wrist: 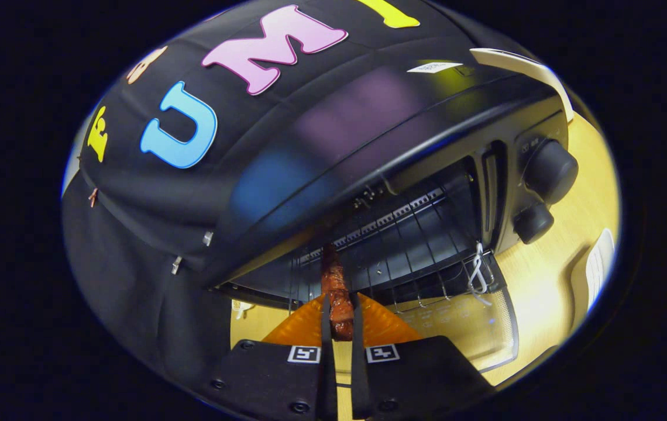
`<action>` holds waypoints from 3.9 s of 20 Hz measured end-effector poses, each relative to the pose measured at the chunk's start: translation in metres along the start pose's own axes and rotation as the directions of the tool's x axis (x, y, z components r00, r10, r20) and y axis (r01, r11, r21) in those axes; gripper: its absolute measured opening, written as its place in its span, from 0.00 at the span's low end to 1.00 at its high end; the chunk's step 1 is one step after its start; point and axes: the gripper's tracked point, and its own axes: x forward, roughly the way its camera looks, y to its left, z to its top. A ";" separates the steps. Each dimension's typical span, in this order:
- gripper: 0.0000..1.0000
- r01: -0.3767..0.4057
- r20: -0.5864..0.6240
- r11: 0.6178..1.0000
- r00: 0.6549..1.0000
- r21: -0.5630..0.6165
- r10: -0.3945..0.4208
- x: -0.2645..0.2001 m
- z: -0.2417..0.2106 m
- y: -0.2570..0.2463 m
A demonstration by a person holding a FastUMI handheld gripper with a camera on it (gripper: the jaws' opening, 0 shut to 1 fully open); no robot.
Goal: Open the toaster oven, put the food inside, and close the toaster oven door.
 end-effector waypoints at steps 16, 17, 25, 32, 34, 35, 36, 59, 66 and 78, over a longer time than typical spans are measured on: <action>0.98 0.201 0.123 0.956 0.976 -0.213 -0.178 -0.042 0.039 -0.031; 0.98 0.192 0.113 0.957 0.979 -0.219 -0.171 -0.046 0.036 -0.028; 0.98 0.128 0.163 0.923 0.984 -0.364 -0.073 -0.099 0.011 0.021; 0.98 0.113 0.106 0.908 0.991 -0.402 -0.076 -0.128 -0.059 0.014; 0.98 0.130 0.082 0.891 0.991 -0.434 -0.105 -0.130 -0.083 0.005; 0.98 0.167 0.078 0.876 0.986 -0.453 -0.148 -0.129 -0.092 -0.006; 0.98 0.205 0.068 0.862 0.978 -0.464 -0.196 -0.127 -0.102 -0.017; 0.97 0.399 -0.056 0.792 0.878 -0.461 -0.475 -0.038 -0.149 -0.073; 0.97 0.384 -0.022 0.808 0.898 -0.446 -0.439 -0.050 -0.144 -0.064; 0.96 0.350 0.117 0.838 0.936 -0.420 -0.332 -0.087 -0.116 -0.028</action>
